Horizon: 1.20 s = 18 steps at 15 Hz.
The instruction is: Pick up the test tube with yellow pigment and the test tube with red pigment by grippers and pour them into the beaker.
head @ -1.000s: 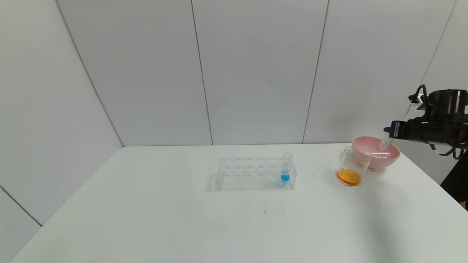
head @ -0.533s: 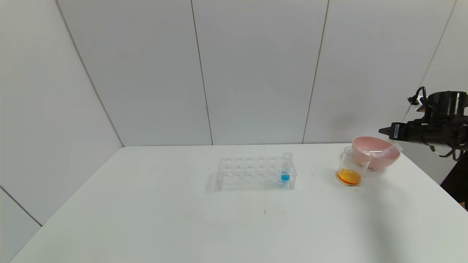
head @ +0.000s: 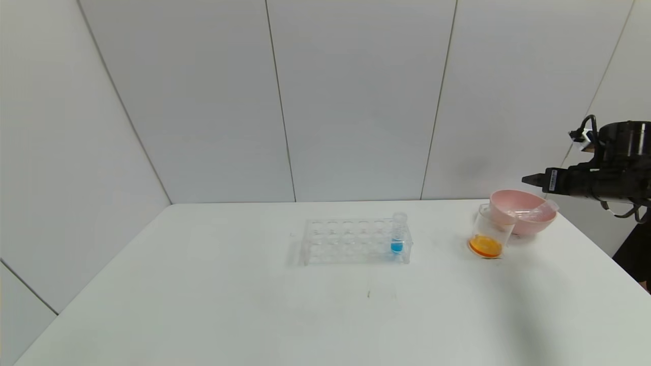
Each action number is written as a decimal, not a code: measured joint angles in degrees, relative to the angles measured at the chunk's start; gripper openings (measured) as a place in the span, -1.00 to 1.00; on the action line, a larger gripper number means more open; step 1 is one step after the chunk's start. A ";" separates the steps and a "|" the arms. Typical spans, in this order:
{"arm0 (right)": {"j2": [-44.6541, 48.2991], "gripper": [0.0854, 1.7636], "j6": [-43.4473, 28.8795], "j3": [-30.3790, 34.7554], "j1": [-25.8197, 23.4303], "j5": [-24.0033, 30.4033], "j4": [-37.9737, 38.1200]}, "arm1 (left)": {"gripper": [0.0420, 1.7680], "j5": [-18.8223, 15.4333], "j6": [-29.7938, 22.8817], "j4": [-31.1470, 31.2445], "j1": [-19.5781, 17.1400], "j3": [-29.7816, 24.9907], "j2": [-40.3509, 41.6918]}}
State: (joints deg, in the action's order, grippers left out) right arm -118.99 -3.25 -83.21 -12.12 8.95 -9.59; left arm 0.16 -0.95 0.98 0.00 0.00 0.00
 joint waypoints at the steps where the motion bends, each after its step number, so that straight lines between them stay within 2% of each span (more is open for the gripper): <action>1: 1.44 0.72 -0.27 1.52 1.04 -0.04 -0.06 | 0.94 0.00 0.00 0.00 0.00 0.00 0.00; 5: 10.12 0.81 -0.55 10.31 6.47 -0.04 -0.61 | 0.94 0.00 0.00 0.00 0.00 0.00 0.00; 10: 25.31 0.87 -0.55 22.10 12.69 -0.37 -1.21 | 0.94 0.00 0.00 0.00 0.00 0.00 0.00; 15: 40.88 0.90 -0.40 37.19 13.46 -0.41 -8.92 | 0.94 -0.02 0.00 0.00 0.00 0.00 0.00; 18: 51.77 0.91 0.04 43.58 12.56 -0.22 -12.54 | 0.94 0.00 0.00 0.00 0.00 0.00 0.00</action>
State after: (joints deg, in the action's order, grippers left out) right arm -67.22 -3.22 -39.63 0.44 8.73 -22.14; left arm 0.16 -0.95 0.98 0.00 0.00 0.00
